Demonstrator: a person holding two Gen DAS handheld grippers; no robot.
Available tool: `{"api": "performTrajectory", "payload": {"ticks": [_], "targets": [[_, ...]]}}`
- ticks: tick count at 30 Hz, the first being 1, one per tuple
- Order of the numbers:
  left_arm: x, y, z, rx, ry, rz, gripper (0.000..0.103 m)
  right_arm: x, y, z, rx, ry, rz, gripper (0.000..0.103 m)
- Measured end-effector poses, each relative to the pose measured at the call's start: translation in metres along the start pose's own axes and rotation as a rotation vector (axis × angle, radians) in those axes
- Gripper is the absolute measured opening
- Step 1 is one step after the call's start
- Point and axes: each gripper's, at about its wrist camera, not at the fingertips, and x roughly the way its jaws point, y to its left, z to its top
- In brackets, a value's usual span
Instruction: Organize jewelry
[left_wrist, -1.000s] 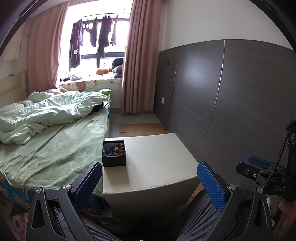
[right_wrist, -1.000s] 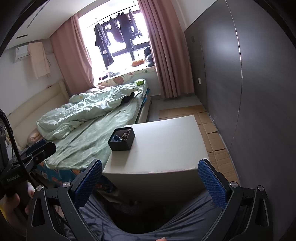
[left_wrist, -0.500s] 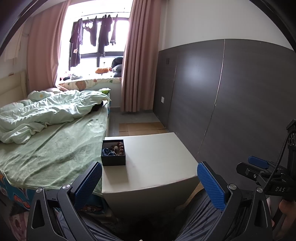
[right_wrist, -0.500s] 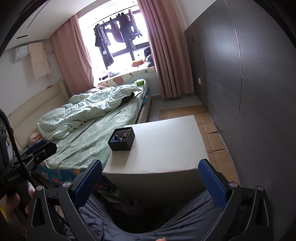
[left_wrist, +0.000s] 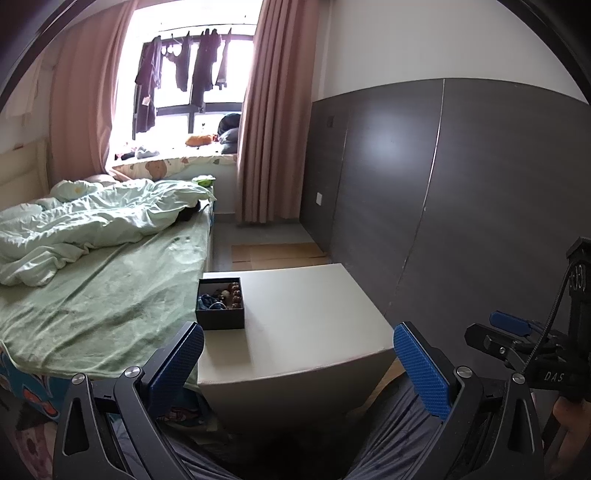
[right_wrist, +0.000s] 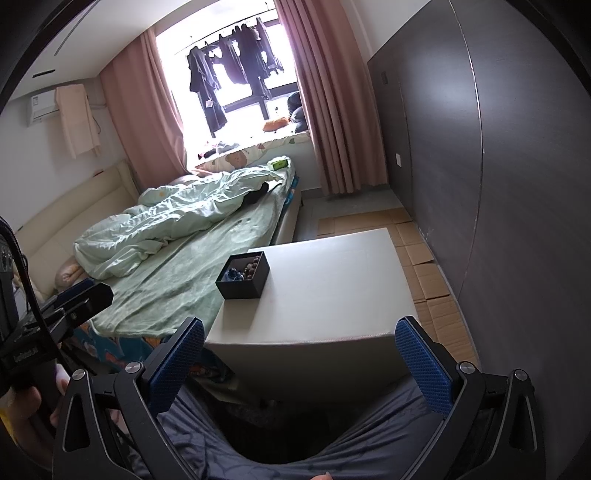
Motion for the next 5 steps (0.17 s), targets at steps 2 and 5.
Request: {"api": "performTrajectory", "payload": {"ticks": [2, 5], "targets": [[0.0011, -0.0008, -0.0001, 0.000, 0.006, -0.002, 0.103, 0.0002, 0.0000, 0.0001, -0.001, 0.000, 0.001, 0.103], [0.0009, 0.0001, 0.0004, -0.001, 0.007, -0.001, 0.103, -0.0001, -0.0003, 0.0003, 0.000, 0.000, 0.001, 0.103]]}}
